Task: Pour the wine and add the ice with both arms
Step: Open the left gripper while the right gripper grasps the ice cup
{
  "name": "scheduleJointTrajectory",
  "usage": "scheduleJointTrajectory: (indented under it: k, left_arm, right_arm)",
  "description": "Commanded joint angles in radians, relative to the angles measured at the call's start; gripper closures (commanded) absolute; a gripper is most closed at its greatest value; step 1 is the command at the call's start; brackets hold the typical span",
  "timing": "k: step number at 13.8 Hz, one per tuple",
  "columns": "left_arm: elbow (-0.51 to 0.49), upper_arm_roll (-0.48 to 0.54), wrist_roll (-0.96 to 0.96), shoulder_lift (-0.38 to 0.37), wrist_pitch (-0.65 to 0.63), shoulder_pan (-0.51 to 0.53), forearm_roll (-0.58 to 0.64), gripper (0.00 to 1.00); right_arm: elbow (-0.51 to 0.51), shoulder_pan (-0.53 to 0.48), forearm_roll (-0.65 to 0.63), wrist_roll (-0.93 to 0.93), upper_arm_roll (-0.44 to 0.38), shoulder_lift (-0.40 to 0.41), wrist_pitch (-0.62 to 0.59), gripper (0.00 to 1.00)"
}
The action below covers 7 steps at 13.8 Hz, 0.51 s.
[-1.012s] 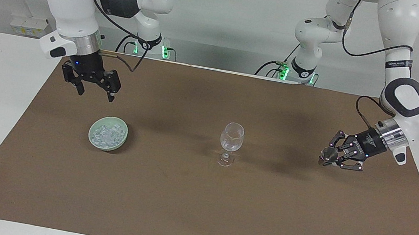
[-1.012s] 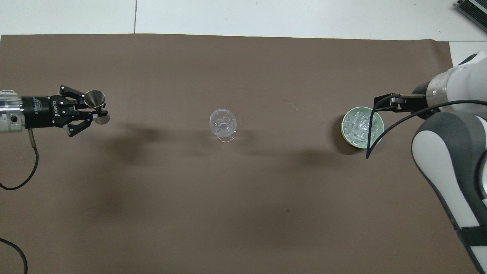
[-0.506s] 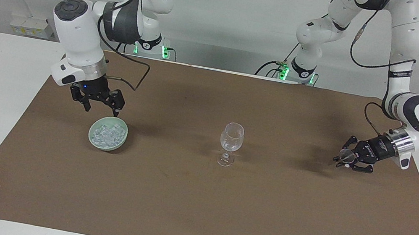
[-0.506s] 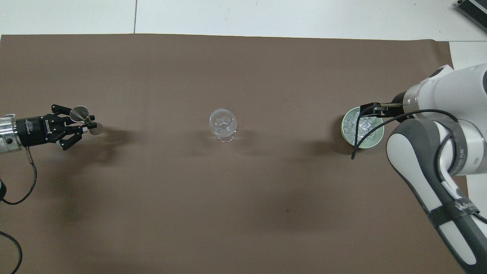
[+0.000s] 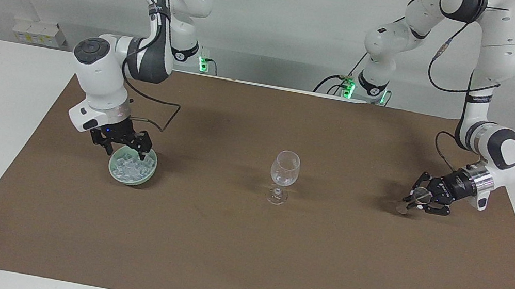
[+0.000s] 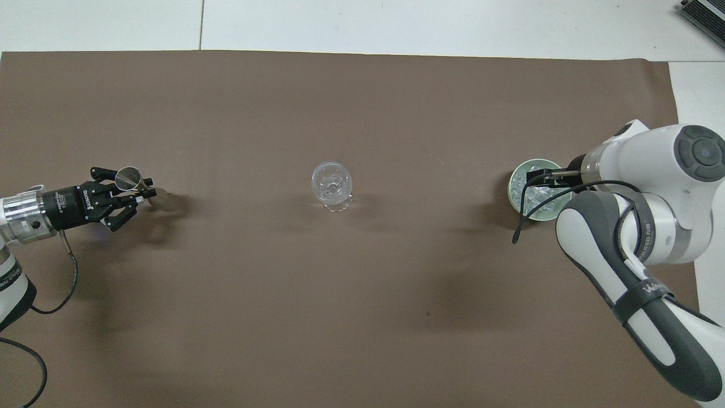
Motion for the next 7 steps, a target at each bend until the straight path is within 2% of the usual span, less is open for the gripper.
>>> scheduleJointTrajectory:
  k: [1,4,7]
  left_arm:
    - [-0.026,-0.009,0.048,-0.016,-0.007,0.013,-0.027,1.0]
    - [-0.041,-0.009,0.1,-0.014,-0.004,0.011,-0.042,1.0]
    - [-0.058,-0.009,0.115,-0.016,0.014,0.0,-0.059,1.0]
  right_arm:
    - [-0.04,-0.017,-0.002,-0.052,0.01,0.004,0.076,0.0]
    - [-0.053,-0.02,-0.002,-0.071,0.01,0.008,0.087,0.0]
    - [-0.057,-0.048,-0.002,-0.114,0.01,0.048,0.133,0.0]
